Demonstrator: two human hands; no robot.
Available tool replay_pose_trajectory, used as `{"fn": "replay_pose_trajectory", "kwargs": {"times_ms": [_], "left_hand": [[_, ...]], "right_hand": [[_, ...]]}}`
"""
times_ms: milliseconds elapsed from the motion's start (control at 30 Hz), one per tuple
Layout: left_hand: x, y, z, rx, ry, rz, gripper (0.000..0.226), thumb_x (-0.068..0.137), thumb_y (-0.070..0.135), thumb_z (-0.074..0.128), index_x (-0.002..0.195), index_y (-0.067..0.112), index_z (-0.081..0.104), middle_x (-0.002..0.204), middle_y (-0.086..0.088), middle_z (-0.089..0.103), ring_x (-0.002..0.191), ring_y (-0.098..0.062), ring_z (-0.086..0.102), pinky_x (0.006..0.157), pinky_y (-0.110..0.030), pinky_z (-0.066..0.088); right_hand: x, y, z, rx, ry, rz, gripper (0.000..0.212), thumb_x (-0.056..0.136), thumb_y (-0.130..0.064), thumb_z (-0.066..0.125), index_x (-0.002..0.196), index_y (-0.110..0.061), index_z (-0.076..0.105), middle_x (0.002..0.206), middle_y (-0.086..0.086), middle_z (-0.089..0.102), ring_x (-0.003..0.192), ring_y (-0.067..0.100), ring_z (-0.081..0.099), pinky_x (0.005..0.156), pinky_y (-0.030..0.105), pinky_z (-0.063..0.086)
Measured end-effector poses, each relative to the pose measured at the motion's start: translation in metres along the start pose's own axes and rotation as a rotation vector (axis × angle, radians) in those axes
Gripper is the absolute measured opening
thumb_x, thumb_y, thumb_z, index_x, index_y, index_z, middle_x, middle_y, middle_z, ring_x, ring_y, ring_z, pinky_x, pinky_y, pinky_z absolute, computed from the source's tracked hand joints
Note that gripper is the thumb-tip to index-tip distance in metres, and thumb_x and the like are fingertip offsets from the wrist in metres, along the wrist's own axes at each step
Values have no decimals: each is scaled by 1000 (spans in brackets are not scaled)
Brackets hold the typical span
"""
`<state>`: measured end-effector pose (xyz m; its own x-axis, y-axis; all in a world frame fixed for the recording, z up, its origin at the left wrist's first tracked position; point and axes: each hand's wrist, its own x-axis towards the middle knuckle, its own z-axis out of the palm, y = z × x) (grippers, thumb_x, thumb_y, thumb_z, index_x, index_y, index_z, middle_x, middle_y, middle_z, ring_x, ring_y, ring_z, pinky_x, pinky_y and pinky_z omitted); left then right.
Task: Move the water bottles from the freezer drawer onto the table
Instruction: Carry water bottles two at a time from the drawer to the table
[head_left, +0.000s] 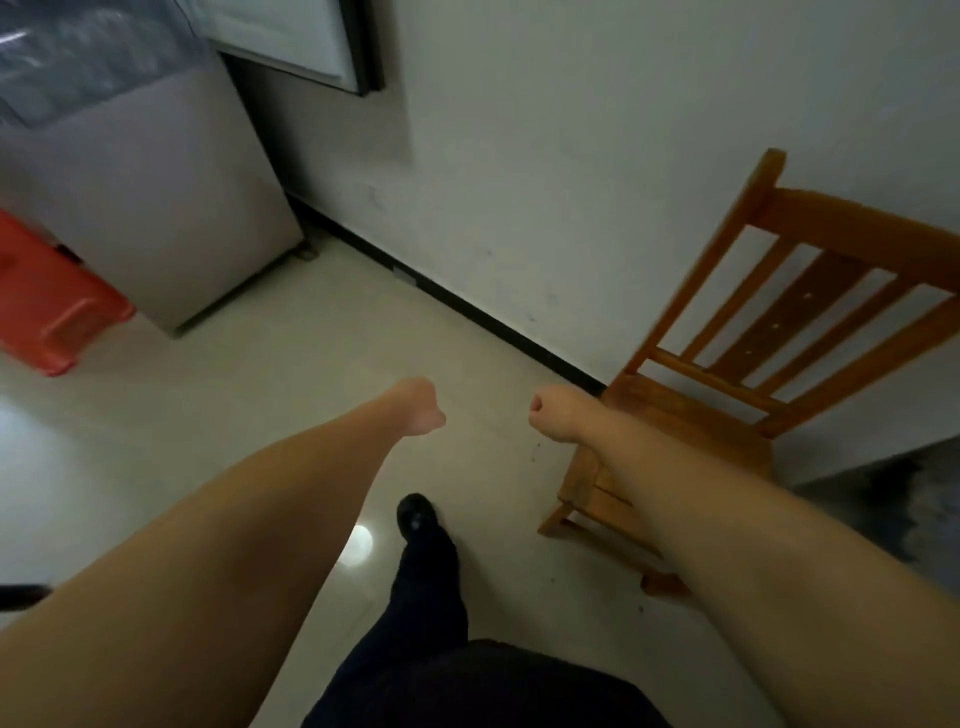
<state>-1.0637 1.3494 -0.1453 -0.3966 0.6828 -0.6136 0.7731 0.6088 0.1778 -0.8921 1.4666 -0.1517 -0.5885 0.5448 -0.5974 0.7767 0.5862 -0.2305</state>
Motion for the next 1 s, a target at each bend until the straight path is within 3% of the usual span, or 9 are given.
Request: {"fn": "replay_pose_trajectory", "kwargs": {"times_ms": [200, 267, 333, 400, 533, 667, 833, 933, 1000], "left_hand": [[80, -31, -83, -26, 68, 57, 41, 92, 21, 50, 127, 2, 54, 133, -15, 54, 122, -32, 52, 101, -38, 44], [99, -52, -118, -68, 89, 50, 40, 93, 20, 49, 128, 2, 53, 134, -16, 53, 123, -31, 51, 101, -37, 43], [117, -81, -150, -119, 114, 21, 40, 93, 19, 49, 127, 0, 54, 134, -17, 53, 124, -31, 50, 101, -37, 42], [133, -115, -174, -163, 138, -28, 40, 92, 19, 50, 127, -2, 54, 134, -18, 54, 124, -31, 51, 100, -36, 42], [156, -171, -206, -215, 152, -112, 39, 93, 19, 51, 128, 2, 53, 135, -14, 51, 125, -29, 48, 101, -34, 40], [185, -221, -239, -263, 159, -173, 36, 95, 21, 49, 124, 2, 56, 131, -15, 55, 121, -29, 51, 99, -35, 42], [235, -278, -286, -323, 190, -246, 34, 94, 20, 51, 122, 1, 57, 126, -16, 57, 117, -30, 54, 97, -35, 44], [270, -309, -326, -337, 228, -278, 34, 93, 20, 51, 119, -1, 61, 124, -17, 60, 115, -31, 57, 94, -34, 47], [295, -334, -360, -352, 248, -304, 34, 93, 21, 52, 118, -1, 62, 122, -16, 61, 113, -30, 58, 93, -34, 47]], "right_hand": [[98, -48, -68, -25, 3, 4, 33, 98, -19, 42, 118, 1, 58, 124, 19, 58, 114, 32, 55, 89, 32, 44], [134, -70, -94, -78, 1, 6, 26, 97, -19, 41, 94, -3, 60, 107, 21, 60, 102, 30, 56, 79, 31, 44], [169, -98, -116, -66, 37, -1, 34, 95, -17, 41, 62, -13, 39, 74, 12, 48, 86, 24, 49, 65, 26, 37], [196, -132, -134, -81, 38, -51, 35, 95, -17, 43, 60, -13, 38, 75, 11, 52, 86, 23, 49, 70, 26, 36], [248, -190, -161, -108, 7, -127, 31, 97, -18, 42, 113, 0, 62, 121, 18, 61, 110, 31, 58, 84, 29, 44], [309, -245, -191, -145, -21, -215, 36, 99, -20, 41, 119, 3, 59, 126, 19, 59, 115, 31, 56, 92, 30, 44], [393, -307, -229, -236, -28, -280, 30, 97, -17, 42, 70, -9, 51, 102, 18, 58, 91, 23, 52, 79, 28, 42], [444, -347, -259, -247, -17, -335, 27, 96, -16, 43, 75, -6, 57, 87, 13, 59, 84, 27, 53, 77, 30, 45], [478, -383, -289, -271, -9, -394, 36, 95, -15, 43, 59, -13, 40, 64, 5, 42, 66, 25, 45, 60, 28, 37]]}}
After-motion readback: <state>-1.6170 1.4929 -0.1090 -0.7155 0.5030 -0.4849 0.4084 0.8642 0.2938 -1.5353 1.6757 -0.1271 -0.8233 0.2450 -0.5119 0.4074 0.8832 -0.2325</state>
